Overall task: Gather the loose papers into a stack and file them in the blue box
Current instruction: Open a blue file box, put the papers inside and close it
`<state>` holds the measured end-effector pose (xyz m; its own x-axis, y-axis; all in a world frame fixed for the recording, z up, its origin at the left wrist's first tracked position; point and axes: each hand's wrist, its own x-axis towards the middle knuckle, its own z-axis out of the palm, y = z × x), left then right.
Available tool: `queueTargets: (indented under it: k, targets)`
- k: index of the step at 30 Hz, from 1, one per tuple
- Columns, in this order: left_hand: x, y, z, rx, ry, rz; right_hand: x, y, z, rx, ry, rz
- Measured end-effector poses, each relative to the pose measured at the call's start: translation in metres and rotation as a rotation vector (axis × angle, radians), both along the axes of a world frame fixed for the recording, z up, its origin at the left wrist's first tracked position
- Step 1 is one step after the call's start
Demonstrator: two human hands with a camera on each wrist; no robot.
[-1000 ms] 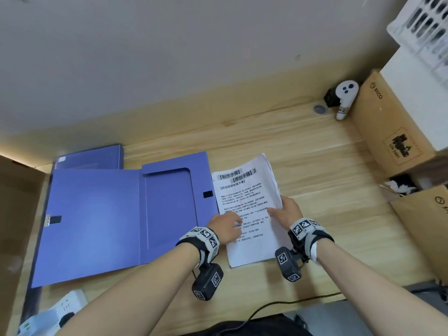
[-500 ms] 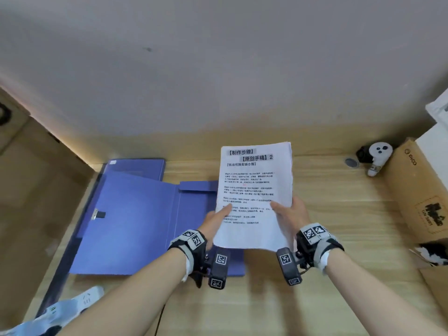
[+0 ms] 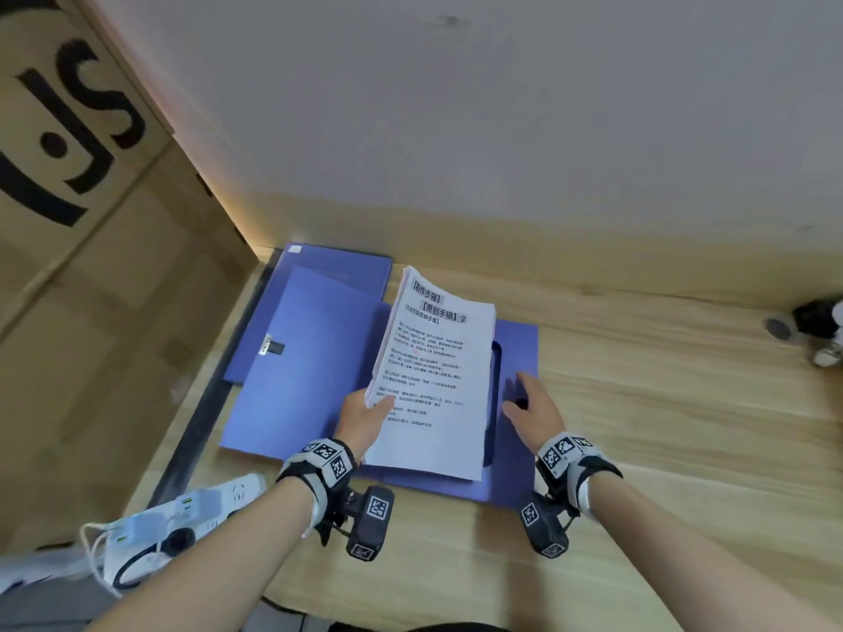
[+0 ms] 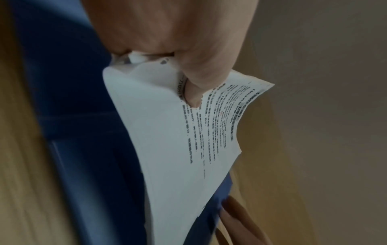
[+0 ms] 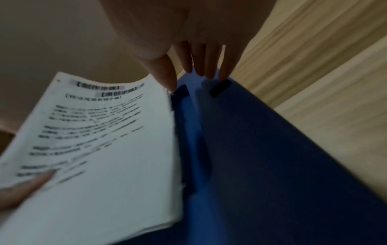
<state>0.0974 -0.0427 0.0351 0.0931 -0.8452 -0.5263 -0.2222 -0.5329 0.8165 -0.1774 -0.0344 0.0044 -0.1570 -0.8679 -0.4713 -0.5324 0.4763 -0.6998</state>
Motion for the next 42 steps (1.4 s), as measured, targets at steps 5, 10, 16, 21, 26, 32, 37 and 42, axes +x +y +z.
queueTargets:
  k: [5, 10, 16, 21, 26, 32, 37, 42]
  targets:
    - [0.061, -0.005, -0.007, -0.018, -0.148, -0.02, 0.011, 0.002, -0.008, 0.105, 0.374, 0.359]
    - [0.101, -0.011, -0.001, -0.026, -0.361, -0.026, 0.015, 0.002, -0.005, 0.155, 0.469, 0.447]
    - [0.123, -0.021, 0.001, -0.036, -0.468, -0.054, 0.014, 0.004, -0.004, 0.132, 0.462, 0.451]
    - [0.101, -0.018, 0.005, -0.033, -0.499, -0.074, 0.01, 0.004, -0.007, 0.129, 0.451, 0.432]
    - [0.071, -0.013, -0.012, 0.02, -0.465, -0.111, 0.009, 0.002, -0.006, 0.135, 0.452, 0.424]
    - [0.032, -0.009, -0.028, 0.084, -0.413, -0.148, 0.006, 0.003, -0.01, 0.111, 0.458, 0.443]
    - [0.001, -0.008, -0.037, 0.115, -0.319, -0.212, 0.005, 0.006, -0.011, 0.089, 0.512, 0.498]
    - [-0.014, -0.012, -0.034, 0.072, -0.364, -0.064, 0.007, 0.008, -0.015, 0.08, 0.571, 0.546]
